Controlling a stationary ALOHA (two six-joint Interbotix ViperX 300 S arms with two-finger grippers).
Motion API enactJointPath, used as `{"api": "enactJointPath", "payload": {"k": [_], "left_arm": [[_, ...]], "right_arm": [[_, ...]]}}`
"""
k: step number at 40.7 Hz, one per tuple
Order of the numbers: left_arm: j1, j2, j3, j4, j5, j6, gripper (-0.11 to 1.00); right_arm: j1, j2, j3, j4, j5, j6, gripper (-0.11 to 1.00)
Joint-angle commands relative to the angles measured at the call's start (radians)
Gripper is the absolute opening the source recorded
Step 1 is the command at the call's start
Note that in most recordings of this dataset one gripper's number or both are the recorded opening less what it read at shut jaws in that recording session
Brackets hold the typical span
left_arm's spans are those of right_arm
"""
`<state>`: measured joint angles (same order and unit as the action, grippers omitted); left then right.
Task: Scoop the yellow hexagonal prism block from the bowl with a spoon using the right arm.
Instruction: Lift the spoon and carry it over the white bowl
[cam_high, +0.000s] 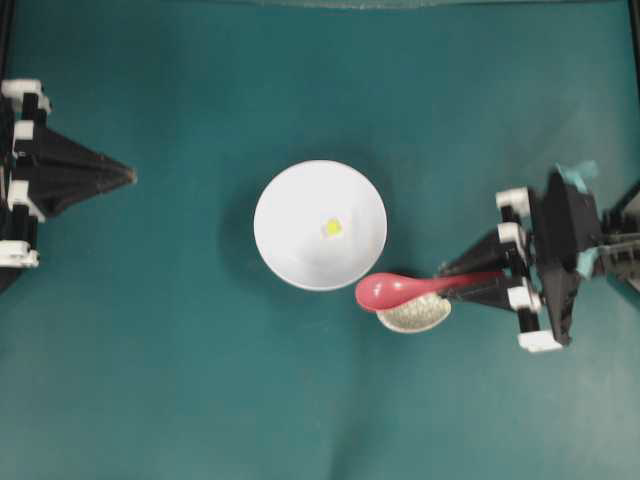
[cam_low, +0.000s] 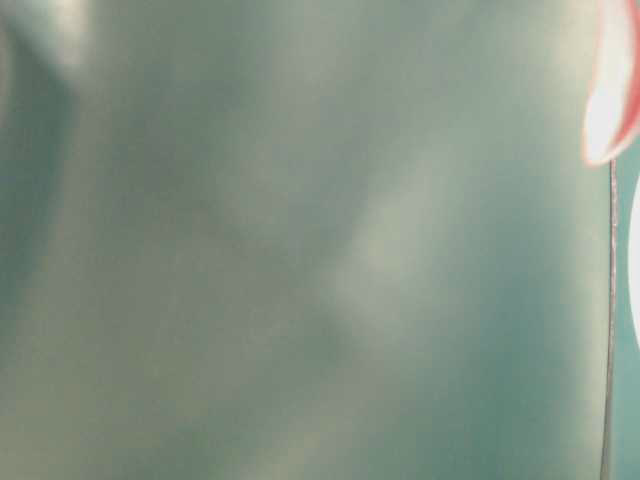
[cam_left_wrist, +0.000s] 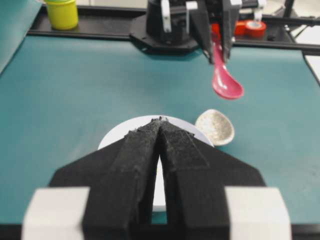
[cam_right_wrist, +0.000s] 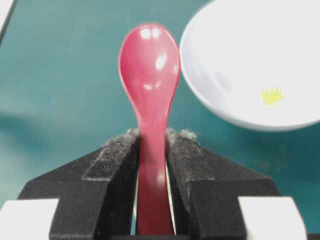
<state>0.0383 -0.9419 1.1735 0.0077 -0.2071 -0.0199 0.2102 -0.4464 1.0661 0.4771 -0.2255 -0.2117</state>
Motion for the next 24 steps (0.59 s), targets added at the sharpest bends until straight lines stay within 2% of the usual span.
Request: {"api": "enactJointPath", "payload": {"k": [1, 11, 24], "left_arm": [[0.003, 0.008, -0.021, 0.003, -0.011, -0.002, 0.00], [0.003, 0.008, -0.023, 0.003, -0.011, -0.002, 0.00], [0.003, 0.006, -0.023, 0.003, -0.009, -0.012, 0.00]], "right_arm": [[-0.057, -0.034, -0.074, -0.003, 0.132, -0.003, 0.24], [-0.181, -0.015, -0.209, -0.012, 0.370, 0.000, 0.24], [-0.273, 0.089, -0.325, -0.028, 0.565, 0.009, 0.24]]}}
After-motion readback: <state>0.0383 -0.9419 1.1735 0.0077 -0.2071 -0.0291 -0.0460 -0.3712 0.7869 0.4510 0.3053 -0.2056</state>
